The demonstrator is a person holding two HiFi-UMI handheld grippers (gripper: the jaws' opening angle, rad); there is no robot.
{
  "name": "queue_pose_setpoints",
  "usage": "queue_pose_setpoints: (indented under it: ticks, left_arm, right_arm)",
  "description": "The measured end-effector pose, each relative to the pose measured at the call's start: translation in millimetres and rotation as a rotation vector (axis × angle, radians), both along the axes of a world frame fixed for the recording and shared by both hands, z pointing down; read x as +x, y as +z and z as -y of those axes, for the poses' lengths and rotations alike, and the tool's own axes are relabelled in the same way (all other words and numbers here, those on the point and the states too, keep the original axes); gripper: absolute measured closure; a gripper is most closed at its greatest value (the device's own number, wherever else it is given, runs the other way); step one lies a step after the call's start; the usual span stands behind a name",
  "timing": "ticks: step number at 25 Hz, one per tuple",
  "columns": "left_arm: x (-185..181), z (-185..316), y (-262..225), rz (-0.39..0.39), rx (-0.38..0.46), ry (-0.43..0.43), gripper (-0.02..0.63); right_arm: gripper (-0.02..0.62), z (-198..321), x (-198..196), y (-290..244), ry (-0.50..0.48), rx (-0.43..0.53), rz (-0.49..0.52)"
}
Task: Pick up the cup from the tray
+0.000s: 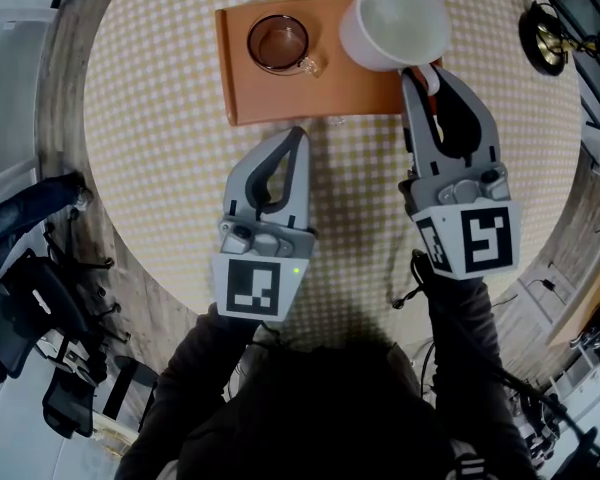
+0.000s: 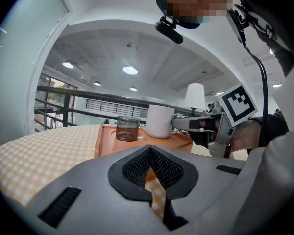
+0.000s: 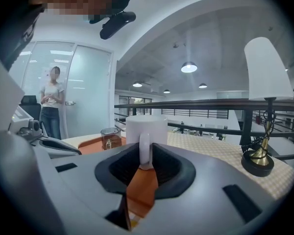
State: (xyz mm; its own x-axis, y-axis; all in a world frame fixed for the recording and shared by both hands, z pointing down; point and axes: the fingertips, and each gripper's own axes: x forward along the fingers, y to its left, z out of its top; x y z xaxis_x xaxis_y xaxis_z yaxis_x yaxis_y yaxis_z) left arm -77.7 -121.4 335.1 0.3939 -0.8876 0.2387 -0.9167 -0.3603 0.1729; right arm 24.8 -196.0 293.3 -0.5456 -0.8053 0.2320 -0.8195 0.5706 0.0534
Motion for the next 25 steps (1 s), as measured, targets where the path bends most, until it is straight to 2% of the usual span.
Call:
queue_pose_setpoints:
  ticks: [6, 14, 17, 25]
  left_arm:
    - [-4, 0, -5, -0.009, 0.0, -0.003, 0.603]
    - [-5, -3, -9, -0.004, 0.005, -0.007, 0.603]
    - [-7, -1, -10, -0.005, 0.011, -0.01, 0.603]
    - [-7, -3, -15, -0.01, 0.025, 0.0, 0.603]
  right_arm:
    - [0.552, 2, -8, -4, -0.028, -0.027, 0.002]
    - [0.56, 2, -1, -27, 0.042, 0.082, 0.116]
    - [0.56, 3, 0, -35, 0.048, 0.111, 0.125]
    - [0.56, 0, -5, -34, 0.046, 0.104, 0.12]
